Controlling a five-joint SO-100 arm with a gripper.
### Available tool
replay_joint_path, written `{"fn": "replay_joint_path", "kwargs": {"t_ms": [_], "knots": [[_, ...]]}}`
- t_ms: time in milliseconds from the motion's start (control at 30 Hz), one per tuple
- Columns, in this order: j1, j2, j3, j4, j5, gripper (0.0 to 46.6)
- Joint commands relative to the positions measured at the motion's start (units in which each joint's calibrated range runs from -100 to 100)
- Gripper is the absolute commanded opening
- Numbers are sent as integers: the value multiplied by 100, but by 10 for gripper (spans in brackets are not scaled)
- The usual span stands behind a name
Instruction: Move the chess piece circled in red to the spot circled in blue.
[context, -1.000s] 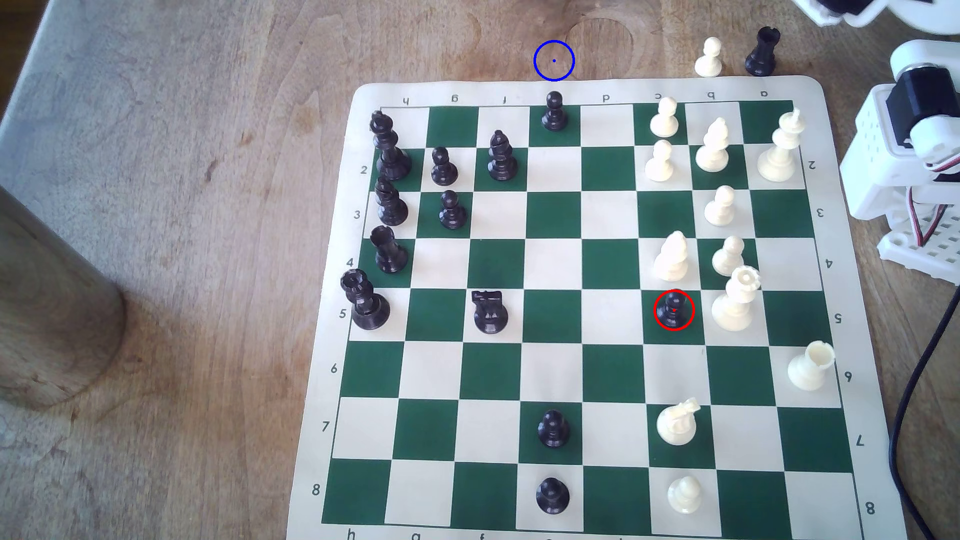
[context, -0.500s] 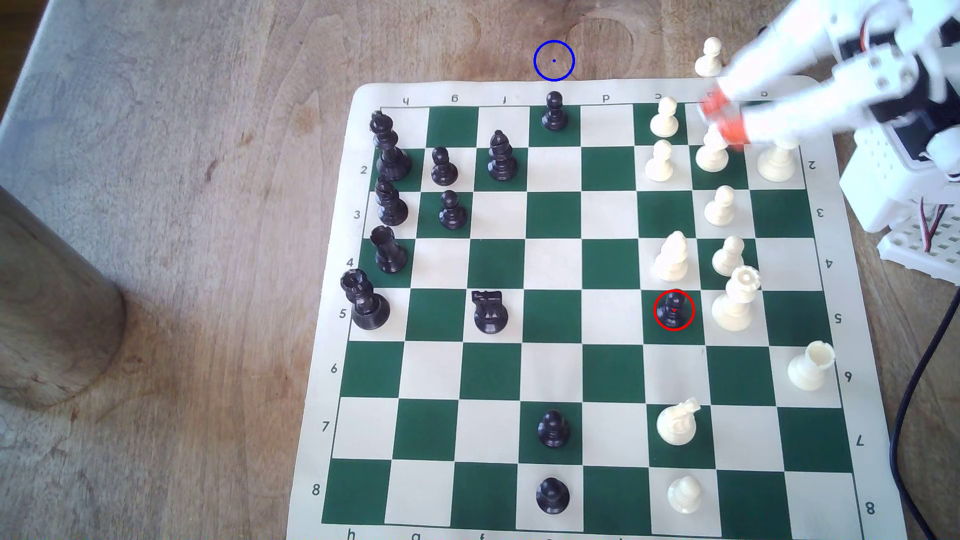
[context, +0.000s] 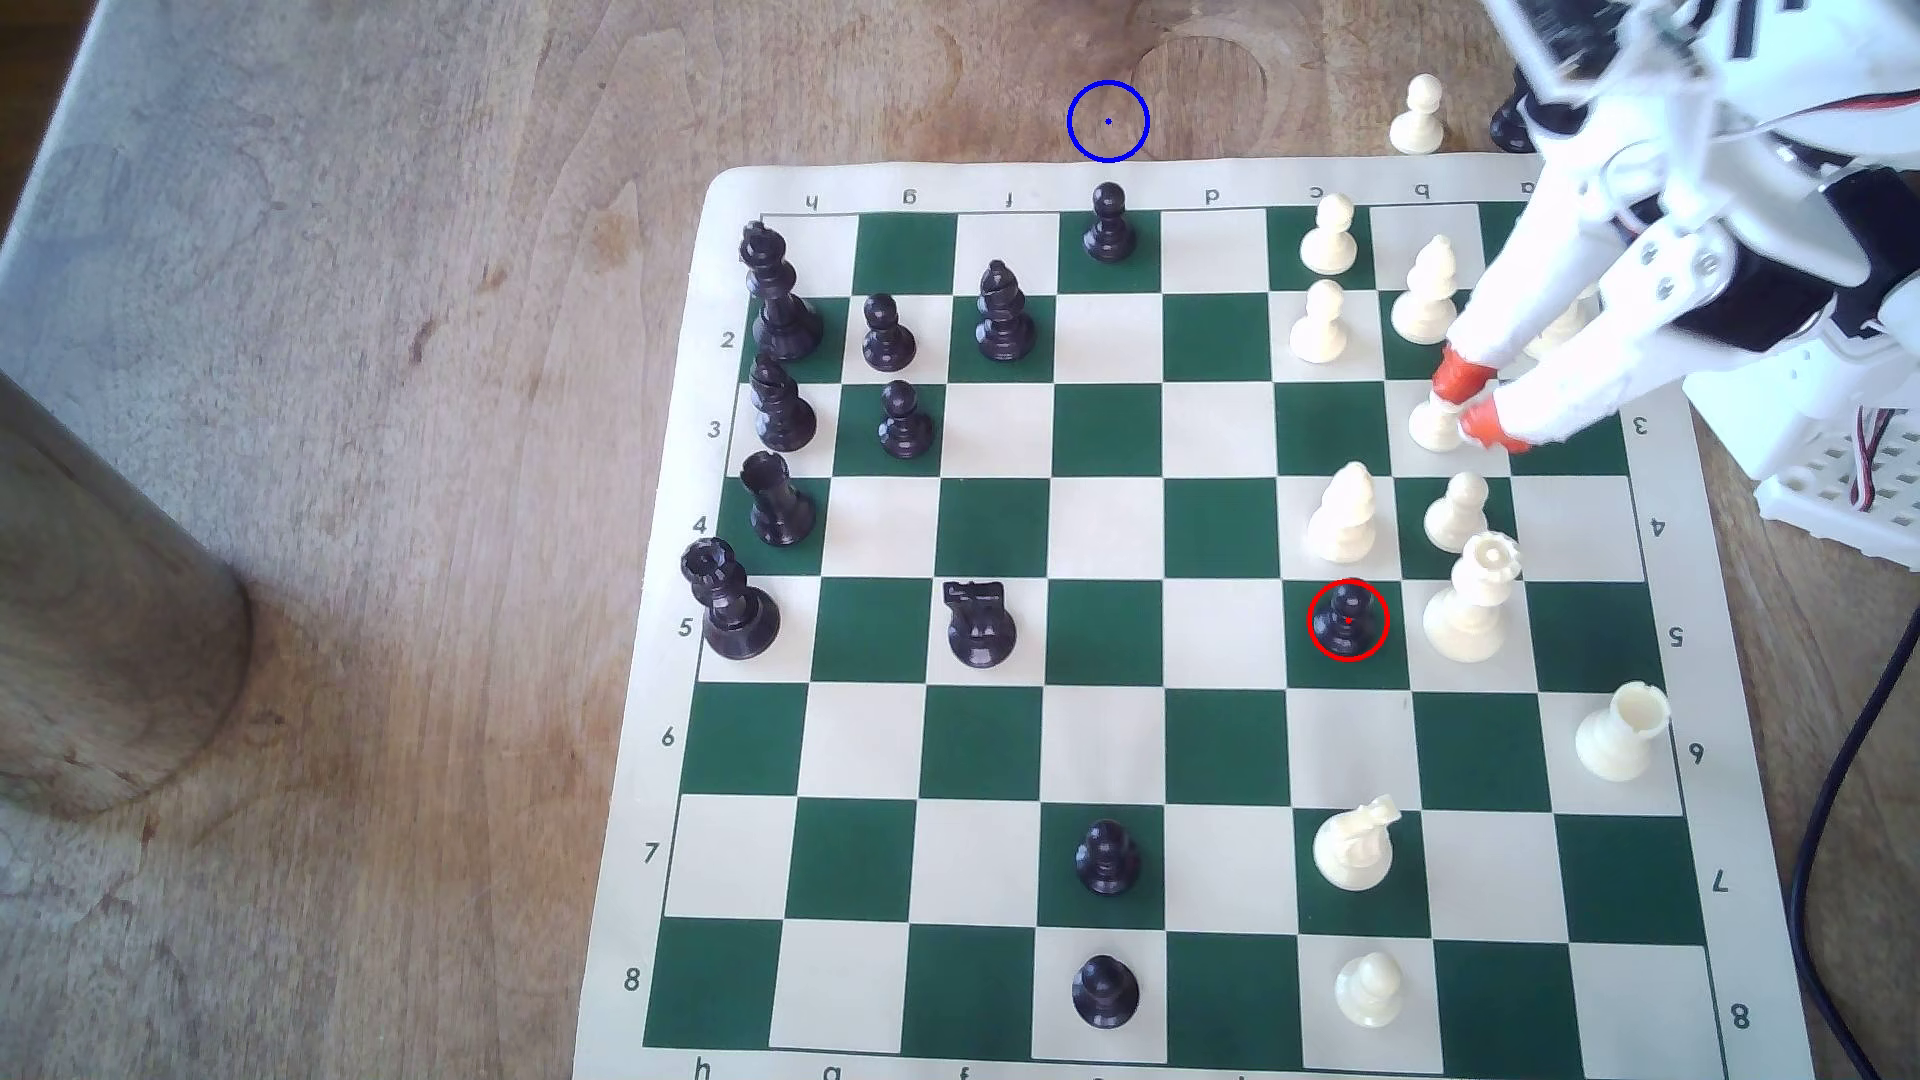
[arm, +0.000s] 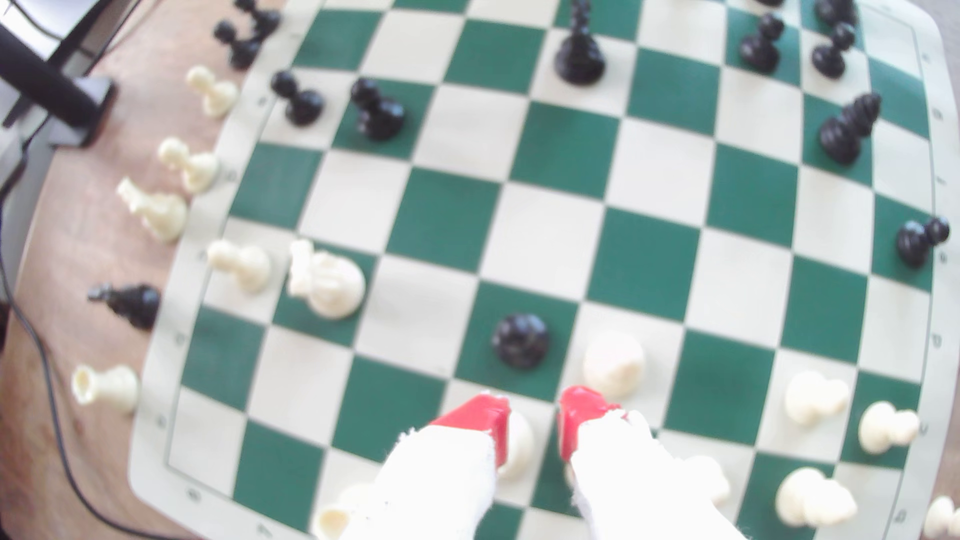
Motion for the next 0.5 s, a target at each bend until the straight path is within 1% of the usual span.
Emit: {"fn": "replay_joint_path", "kwargs": {"t_ms": [0, 100, 433, 467], "knots": [[-222, 449, -458, 156, -34, 78], [-315, 746, -403, 50, -98, 80], [-57, 1383, -458, -671, -166, 88], [-57, 1476, -458, -786, -210, 87]]}}
